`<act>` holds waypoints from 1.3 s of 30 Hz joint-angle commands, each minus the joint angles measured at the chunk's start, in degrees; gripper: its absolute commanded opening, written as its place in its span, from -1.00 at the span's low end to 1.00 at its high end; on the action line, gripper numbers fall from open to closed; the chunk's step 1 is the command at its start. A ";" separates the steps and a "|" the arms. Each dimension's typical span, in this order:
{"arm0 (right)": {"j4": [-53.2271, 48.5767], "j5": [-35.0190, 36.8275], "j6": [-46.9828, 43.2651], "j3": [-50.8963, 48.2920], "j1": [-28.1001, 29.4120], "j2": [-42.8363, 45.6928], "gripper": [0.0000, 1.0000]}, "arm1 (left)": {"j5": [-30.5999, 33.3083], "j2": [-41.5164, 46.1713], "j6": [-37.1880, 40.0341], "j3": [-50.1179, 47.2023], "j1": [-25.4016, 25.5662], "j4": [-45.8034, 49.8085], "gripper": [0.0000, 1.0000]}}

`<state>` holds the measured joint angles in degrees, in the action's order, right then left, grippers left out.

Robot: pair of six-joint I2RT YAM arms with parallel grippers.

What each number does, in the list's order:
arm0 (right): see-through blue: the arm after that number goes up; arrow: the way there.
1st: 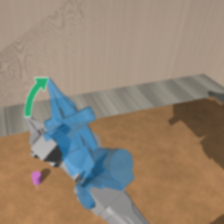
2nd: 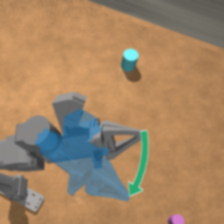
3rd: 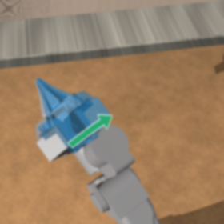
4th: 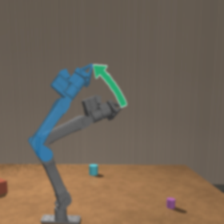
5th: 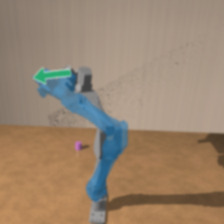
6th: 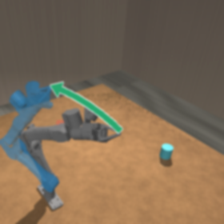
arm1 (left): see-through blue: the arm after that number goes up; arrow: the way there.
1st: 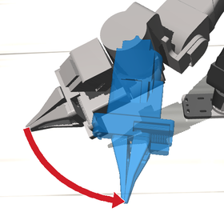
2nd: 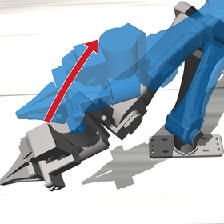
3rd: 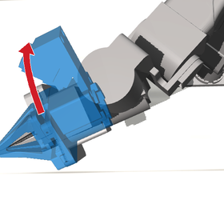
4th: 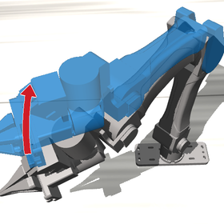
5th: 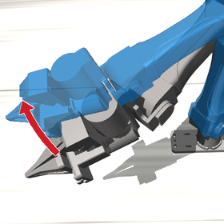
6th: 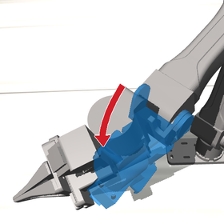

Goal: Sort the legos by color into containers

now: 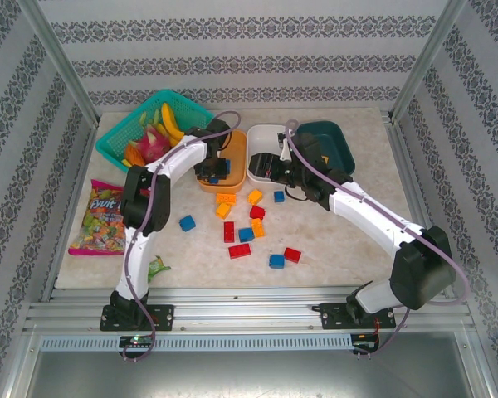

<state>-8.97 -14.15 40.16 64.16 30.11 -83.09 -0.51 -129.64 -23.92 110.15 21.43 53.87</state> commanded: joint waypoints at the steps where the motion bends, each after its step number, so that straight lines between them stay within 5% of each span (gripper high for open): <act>1: -5.70 1.99 -0.03 -1.78 -0.09 0.80 0.35 | 1.11 -1.12 0.28 1.92 0.54 3.57 0.04; 13: -22.67 7.27 -0.42 -1.15 6.76 -3.01 0.34 | -0.10 11.53 -3.87 -1.70 1.45 1.48 0.34; 26: -22.29 10.40 7.27 1.79 11.57 -17.19 0.32 | -15.25 54.12 -13.65 -49.00 3.52 -24.61 0.51; 39: -23.66 12.81 8.86 7.55 11.96 -24.47 0.14 | -14.58 64.73 -15.68 -55.92 3.71 -22.33 0.52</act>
<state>-31.14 -3.36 48.29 69.45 41.52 -105.97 -14.83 -66.19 -38.20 54.70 24.45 33.67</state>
